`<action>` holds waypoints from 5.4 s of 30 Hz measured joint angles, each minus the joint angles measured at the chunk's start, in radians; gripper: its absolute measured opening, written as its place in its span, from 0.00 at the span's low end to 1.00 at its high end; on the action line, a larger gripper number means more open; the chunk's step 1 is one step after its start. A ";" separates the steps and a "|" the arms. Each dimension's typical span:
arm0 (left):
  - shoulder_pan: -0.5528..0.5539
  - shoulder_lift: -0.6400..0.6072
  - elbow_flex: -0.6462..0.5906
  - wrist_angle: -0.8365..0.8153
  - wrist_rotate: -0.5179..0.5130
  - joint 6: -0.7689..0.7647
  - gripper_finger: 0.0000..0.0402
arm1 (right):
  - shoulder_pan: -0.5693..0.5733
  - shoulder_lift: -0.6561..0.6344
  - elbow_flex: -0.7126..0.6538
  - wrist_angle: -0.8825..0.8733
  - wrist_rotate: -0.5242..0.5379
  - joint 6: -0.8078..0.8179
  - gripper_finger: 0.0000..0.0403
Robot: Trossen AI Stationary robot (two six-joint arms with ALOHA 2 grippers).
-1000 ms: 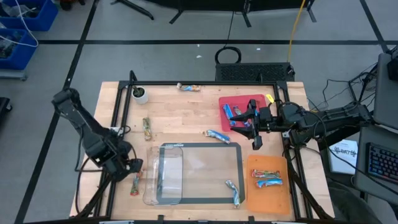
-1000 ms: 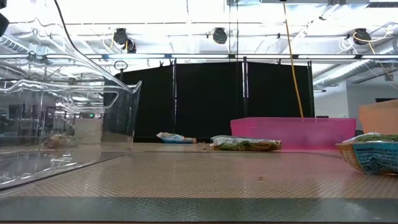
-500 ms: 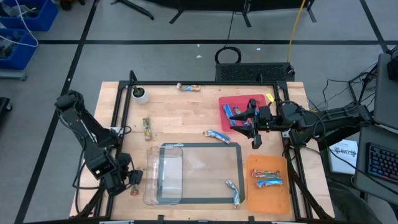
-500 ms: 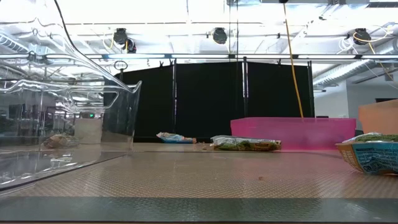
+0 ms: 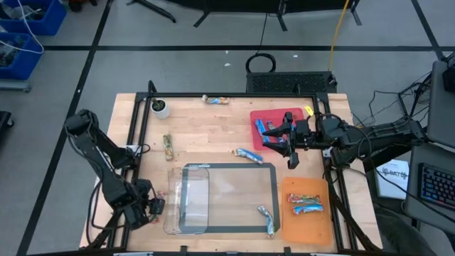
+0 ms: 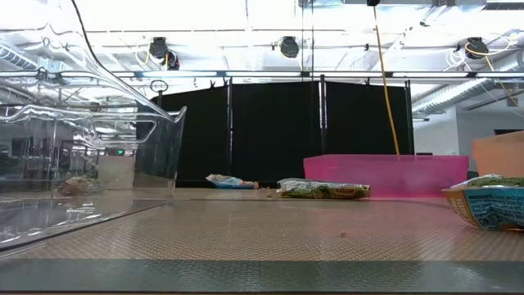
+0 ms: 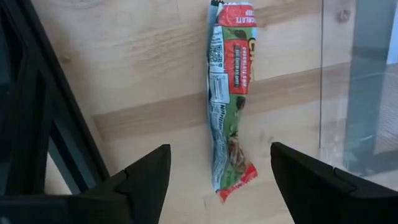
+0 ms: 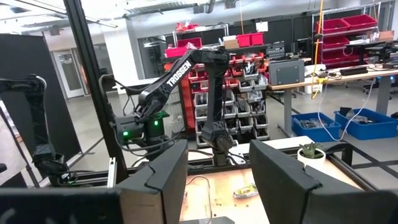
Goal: Pick and place Granola Bars by type
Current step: Put the red granola bar into the orange bin
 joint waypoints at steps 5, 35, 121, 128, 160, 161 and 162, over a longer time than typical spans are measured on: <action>-0.005 0.039 0.000 0.036 -0.012 0.002 0.66 | 0.000 0.000 0.000 0.000 0.000 0.004 0.41; 0.008 0.092 0.001 0.144 -0.047 -0.007 0.64 | 0.000 -0.002 0.001 0.016 -0.001 0.052 0.40; 0.321 -0.461 0.065 -0.252 -0.218 0.514 0.00 | 0.000 -0.019 0.000 -0.046 0.003 0.099 0.40; 0.502 -0.466 0.204 -0.316 -0.265 0.805 0.00 | 0.000 -0.019 0.000 -0.044 0.004 0.106 0.40; 1.050 -0.049 0.701 0.283 -0.246 2.320 0.00 | -0.212 0.298 0.480 -0.110 -0.027 -0.059 0.62; 1.057 -0.040 0.707 0.323 -0.228 2.345 0.00 | -0.217 0.301 0.484 -0.109 -0.027 -0.060 0.62; 1.062 -0.035 0.710 0.348 -0.209 2.361 0.00 | -0.222 0.303 0.484 -0.112 -0.027 -0.060 0.62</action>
